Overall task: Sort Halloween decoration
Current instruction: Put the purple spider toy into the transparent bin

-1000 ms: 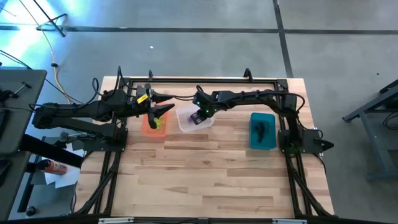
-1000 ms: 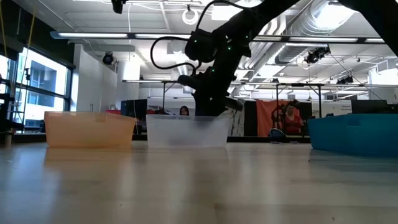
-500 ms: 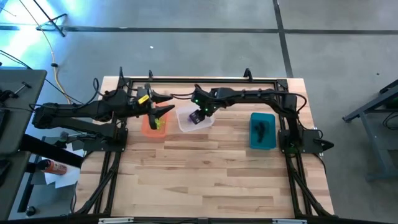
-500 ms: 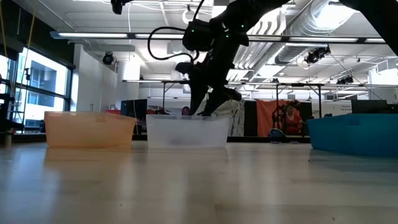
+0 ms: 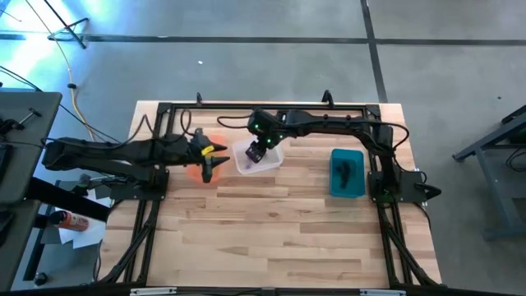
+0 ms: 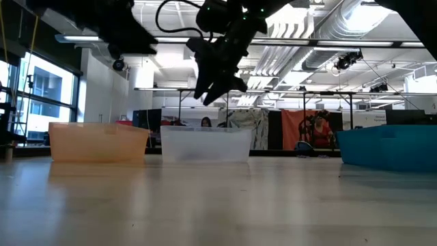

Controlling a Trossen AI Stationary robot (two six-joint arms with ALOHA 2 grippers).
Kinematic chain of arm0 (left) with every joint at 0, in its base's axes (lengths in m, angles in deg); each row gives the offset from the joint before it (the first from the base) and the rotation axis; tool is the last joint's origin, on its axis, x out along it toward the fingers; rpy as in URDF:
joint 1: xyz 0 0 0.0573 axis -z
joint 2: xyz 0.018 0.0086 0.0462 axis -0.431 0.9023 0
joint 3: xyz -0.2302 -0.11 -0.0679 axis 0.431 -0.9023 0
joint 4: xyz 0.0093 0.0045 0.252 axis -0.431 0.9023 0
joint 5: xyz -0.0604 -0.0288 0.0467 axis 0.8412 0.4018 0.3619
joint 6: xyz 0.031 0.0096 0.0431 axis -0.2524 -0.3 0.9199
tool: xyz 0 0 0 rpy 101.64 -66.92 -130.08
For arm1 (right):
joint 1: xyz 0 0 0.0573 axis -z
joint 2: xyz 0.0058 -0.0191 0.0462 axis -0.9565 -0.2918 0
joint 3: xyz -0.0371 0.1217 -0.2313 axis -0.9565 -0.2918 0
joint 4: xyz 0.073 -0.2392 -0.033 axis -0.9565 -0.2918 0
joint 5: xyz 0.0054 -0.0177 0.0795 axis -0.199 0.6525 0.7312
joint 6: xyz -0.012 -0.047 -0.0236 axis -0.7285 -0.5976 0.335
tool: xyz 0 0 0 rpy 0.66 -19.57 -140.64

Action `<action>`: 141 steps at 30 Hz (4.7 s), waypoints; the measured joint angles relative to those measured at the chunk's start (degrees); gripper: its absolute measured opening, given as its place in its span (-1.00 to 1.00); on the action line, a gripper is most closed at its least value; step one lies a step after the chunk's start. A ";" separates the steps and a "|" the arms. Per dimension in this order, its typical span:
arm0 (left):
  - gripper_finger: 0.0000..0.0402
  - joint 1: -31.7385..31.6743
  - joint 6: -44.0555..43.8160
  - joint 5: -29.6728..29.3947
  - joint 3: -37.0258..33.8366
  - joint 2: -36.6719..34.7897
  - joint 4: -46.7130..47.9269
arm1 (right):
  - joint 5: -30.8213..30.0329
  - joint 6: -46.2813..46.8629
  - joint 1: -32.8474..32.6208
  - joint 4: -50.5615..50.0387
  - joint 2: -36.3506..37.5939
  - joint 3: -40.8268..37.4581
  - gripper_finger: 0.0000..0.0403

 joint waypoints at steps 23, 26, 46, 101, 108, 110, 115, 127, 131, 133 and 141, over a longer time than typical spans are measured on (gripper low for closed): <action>-0.15 -5.33 -8.77 3.06 -4.88 3.64 -20.18 | -13.30 11.40 13.05 -10.59 32.63 -31.66 -0.26; -0.15 -6.82 -8.79 3.20 -4.86 6.35 -26.25 | -10.72 12.30 18.96 -7.41 33.81 -36.09 -0.26; -0.15 -15.35 -1.86 2.75 7.09 20.31 -33.68 | -2.52 -1.42 41.45 5.01 12.99 -36.88 -0.26; -0.15 -22.60 5.35 8.16 7.05 7.47 -26.05 | 11.13 -13.59 15.19 34.62 42.72 -49.04 -1.00; -0.15 -22.60 4.93 16.50 7.06 7.39 -22.44 | -4.86 -11.36 0.01 41.13 41.02 -47.68 -1.00; -0.15 -22.60 4.94 18.93 7.08 7.41 -21.78 | -7.01 -11.30 -1.37 41.77 40.05 -46.35 -1.00; -0.15 -22.55 4.52 22.96 7.08 7.35 -21.70 | -7.65 -9.92 -1.93 41.54 38.91 -45.30 -1.00; -0.15 -22.53 -7.86 23.98 7.07 7.11 -24.02 | -0.10 -12.08 1.53 37.22 34.39 -41.63 -1.00; -0.15 -22.53 -10.26 23.96 7.08 7.11 -27.08 | 2.95 -16.75 2.69 26.07 26.19 -33.11 -1.00; -0.15 -22.53 -10.26 23.90 7.07 7.08 -28.50 | 2.99 -19.03 2.66 20.90 21.33 -29.32 -1.00; -0.15 -22.53 -14.20 23.77 7.08 7.11 -33.13 | 2.99 -19.33 2.55 14.21 4.21 -18.47 -1.00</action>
